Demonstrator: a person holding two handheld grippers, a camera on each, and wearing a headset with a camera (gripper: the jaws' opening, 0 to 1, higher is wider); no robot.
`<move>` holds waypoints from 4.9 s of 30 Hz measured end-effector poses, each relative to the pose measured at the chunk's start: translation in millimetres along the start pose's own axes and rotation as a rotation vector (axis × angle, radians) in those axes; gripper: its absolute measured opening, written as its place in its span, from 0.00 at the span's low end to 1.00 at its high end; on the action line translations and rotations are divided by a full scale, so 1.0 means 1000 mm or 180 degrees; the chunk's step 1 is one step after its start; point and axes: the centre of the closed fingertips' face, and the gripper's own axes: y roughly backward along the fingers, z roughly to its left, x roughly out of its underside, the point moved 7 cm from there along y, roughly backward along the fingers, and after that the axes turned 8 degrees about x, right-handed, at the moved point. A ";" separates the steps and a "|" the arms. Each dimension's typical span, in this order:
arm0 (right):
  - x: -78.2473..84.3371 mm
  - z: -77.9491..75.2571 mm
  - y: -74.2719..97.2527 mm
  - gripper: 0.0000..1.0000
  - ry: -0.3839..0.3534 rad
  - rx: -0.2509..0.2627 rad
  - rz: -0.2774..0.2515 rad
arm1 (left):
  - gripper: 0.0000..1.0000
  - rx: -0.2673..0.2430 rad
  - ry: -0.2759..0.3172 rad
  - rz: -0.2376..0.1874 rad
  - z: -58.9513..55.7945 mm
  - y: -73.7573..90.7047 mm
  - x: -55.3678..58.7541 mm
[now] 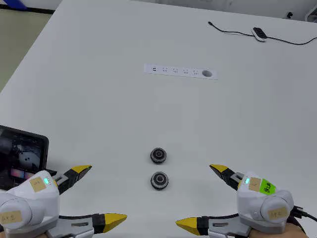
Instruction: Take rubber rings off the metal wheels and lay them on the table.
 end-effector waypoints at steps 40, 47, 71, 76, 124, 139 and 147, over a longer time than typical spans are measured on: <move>0.005 0.002 -0.006 0.97 -0.0237 -0.0076 0.0098 | 0.83 -0.0031 0.0073 0.0055 0.009 -0.001 0.001; 0.004 0.005 -0.011 0.91 -0.0380 -0.0116 0.0138 | 0.77 0.0013 0.0048 0.0107 0.008 -0.005 0.002; -0.002 0.012 -0.032 0.69 -0.0905 -0.0260 0.0134 | 0.58 0.0189 -0.0093 0.0271 0.006 -0.032 -0.006; -0.002 0.014 -0.037 0.68 -0.0981 -0.0296 0.0131 | 0.50 0.0256 -0.0165 0.0290 0.004 -0.040 -0.009; -0.001 0.010 -0.059 0.55 -0.1838 -0.0375 0.0020 | 0.18 0.0794 -0.0773 0.0770 -0.004 -0.121 -0.028; 0.002 0.009 -0.063 0.55 -0.1922 -0.0390 0.0012 | 0.17 0.0900 -0.0877 0.0914 -0.003 -0.135 -0.024; 0.002 0.010 -0.065 0.54 -0.2007 -0.0401 -0.0011 | 0.15 0.0944 -0.0945 0.1004 -0.002 -0.136 -0.021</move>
